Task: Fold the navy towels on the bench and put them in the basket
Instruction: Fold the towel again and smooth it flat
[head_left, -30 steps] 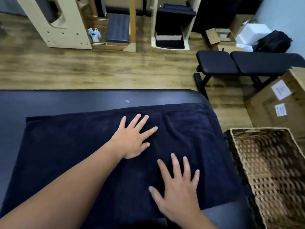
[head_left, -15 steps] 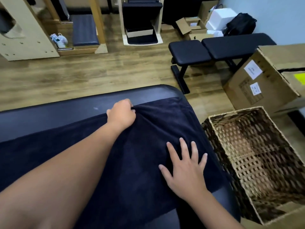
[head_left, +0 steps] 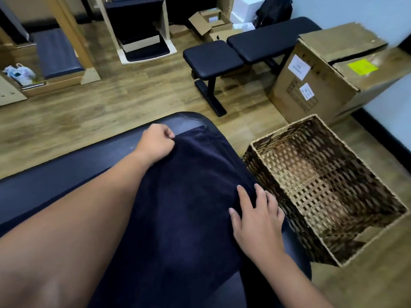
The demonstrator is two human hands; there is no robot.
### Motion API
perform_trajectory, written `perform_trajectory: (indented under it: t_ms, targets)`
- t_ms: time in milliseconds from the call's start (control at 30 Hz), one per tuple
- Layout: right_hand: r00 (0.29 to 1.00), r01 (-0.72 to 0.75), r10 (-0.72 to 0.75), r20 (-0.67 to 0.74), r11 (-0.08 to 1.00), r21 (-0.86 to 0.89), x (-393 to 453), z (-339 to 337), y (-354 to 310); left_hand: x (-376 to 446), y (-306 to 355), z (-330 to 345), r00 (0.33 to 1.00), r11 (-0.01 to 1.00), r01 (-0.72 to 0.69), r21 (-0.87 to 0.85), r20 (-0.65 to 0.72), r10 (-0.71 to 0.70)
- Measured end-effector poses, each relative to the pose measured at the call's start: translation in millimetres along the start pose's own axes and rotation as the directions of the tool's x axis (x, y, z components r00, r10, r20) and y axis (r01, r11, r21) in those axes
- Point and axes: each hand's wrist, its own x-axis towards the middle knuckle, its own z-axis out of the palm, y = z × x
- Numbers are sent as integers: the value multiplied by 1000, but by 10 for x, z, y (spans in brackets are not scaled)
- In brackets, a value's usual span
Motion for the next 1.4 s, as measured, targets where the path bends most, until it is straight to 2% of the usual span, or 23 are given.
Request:
perform_trajectory:
  t_ms: [100,167,300,367,500,633,733,800,867,933,1000,1067,1167,1267,1333,1400]
  targets:
    - [999,0,1,-49,1000,17,-18,11,65,50,174,80,988,992,-42,119,153,23]
    - [997,-1,3,-80,999,35,-37,11,94,120,295,159,981,978,-96,186,185,61]
    - [993,21,-18,-113,1000,23,-57,-1,136,319,419,303,989,976,-145,160,65,136]
    - [992,23,-20,-125,1000,21,-49,-9,186,348,424,370,987,964,-162,212,32,158]
    - [984,5,9,-180,997,77,-43,22,311,328,353,513,969,858,-237,455,52,241]
    - [966,-57,90,-243,988,141,-18,87,473,327,404,552,948,735,-281,617,59,313]
    - [958,-100,137,-254,983,154,-8,109,583,262,439,604,868,578,-401,711,92,488]
    - [952,-116,160,-260,978,176,-41,118,637,243,460,627,816,524,-510,682,191,545]
    - [956,-95,160,-245,962,257,-114,99,689,266,483,640,805,557,-584,590,332,492]
    - [980,-43,115,-163,920,391,-212,91,765,311,527,634,812,580,-583,569,413,412]
    - [995,-36,76,-61,869,493,-274,78,867,351,577,637,826,588,-563,580,421,376]
    - [993,-94,120,-16,842,531,-266,67,972,360,629,650,850,625,-527,577,378,368]
    - [973,-222,230,30,885,408,-172,34,1005,324,683,680,886,675,-464,573,301,353]
    - [972,-221,235,-23,940,261,-109,-19,922,272,685,723,891,645,-454,614,290,350]
    - [973,-212,226,-39,951,226,-88,-79,866,263,676,716,872,622,-488,612,324,366]
    - [977,-200,209,-45,966,163,-94,-134,832,255,692,664,808,603,-588,539,432,402]
